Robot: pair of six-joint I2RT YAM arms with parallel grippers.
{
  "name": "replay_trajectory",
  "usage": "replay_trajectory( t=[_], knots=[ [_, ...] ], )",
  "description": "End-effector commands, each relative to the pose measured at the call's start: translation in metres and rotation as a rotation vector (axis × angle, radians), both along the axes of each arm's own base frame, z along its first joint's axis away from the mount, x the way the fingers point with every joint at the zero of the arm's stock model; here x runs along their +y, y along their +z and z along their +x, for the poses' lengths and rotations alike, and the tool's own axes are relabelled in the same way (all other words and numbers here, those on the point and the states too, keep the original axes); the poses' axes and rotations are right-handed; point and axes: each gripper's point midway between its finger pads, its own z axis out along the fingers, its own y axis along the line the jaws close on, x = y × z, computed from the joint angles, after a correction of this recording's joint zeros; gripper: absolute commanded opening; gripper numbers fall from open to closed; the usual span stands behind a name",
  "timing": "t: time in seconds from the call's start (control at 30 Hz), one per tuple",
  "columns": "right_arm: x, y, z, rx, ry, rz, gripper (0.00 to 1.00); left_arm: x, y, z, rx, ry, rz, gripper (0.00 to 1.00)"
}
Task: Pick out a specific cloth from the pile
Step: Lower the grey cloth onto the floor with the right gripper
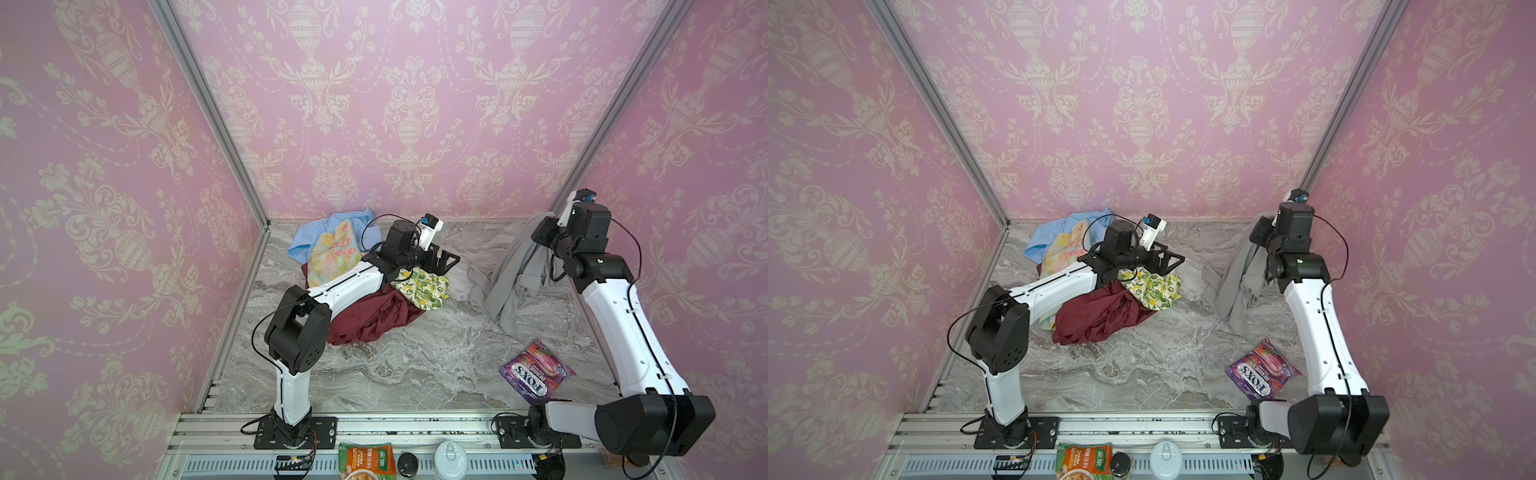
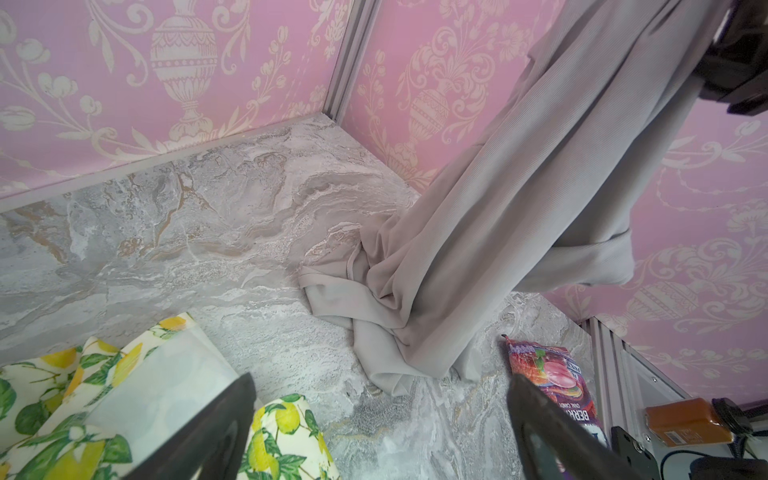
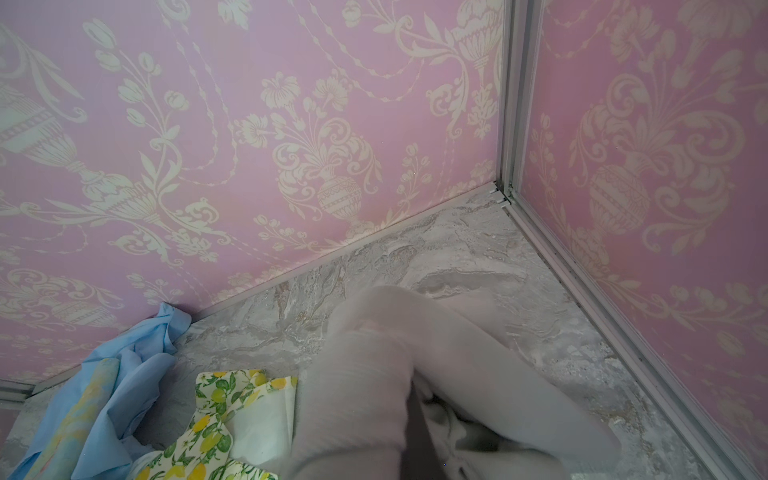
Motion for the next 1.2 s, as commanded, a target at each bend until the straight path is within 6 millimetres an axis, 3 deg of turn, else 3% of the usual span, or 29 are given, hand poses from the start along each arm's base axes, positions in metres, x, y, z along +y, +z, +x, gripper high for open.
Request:
replay_trajectory(
  t=[0.0, 0.1, 0.17, 0.37, 0.53, 0.8, 0.9, 1.0, 1.17],
  knots=[
    [-0.003, 0.007, -0.017, -0.049, -0.020, -0.006, 0.00, 0.003, 0.013, -0.001, -0.020, 0.024, -0.022, 0.96],
    [0.003, -0.026, -0.025, 0.039, 0.010, 0.016, 0.00, 0.002, 0.010, 0.002, -0.013, 0.029, -0.020, 0.96],
    [0.008, -0.069, -0.032, 0.152, 0.032, 0.038, 0.00, 0.002, 0.010, 0.002, -0.010, 0.031, -0.023, 0.96],
    [0.017, -0.148, -0.057, 0.340, 0.035, 0.104, 0.00, 0.001, 0.005, 0.003, 0.005, 0.037, -0.028, 0.95],
    [0.025, -0.199, -0.070, 0.474, 0.048, 0.132, 0.00, 0.003, -0.001, 0.003, 0.016, 0.043, -0.022, 0.95],
    [0.035, -0.267, -0.073, 0.691, 0.076, 0.131, 0.00, 0.006, -0.004, 0.000, 0.016, 0.048, -0.018, 0.95],
    [0.038, -0.284, -0.069, 0.734, 0.081, 0.150, 0.11, 0.008, -0.006, -0.001, 0.011, 0.050, -0.009, 0.95],
    [0.038, -0.295, -0.061, 0.756, 0.079, 0.153, 0.35, 0.010, -0.006, 0.000, 0.005, 0.054, -0.002, 0.95],
    [0.029, -0.308, -0.040, 0.778, 0.051, 0.145, 0.58, 0.018, 0.000, 0.004, 0.023, 0.077, -0.028, 0.95]
  ],
)
